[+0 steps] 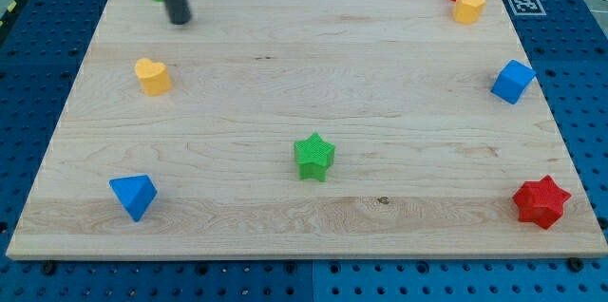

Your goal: Move green circle vertically above yellow heart

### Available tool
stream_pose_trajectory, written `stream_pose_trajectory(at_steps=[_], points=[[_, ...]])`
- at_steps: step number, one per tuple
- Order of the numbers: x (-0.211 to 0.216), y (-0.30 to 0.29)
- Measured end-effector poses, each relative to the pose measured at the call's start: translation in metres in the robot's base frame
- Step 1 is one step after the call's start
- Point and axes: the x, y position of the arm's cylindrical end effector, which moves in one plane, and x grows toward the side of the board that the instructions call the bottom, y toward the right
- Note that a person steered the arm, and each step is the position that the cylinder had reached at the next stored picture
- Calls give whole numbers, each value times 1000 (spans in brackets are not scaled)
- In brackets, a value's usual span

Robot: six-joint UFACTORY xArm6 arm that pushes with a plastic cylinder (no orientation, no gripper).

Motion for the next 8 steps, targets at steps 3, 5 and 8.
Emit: stream_pose_trajectory(at_steps=[3,5,8], points=[[-94,-85],[-94,-47],[-82,-40]])
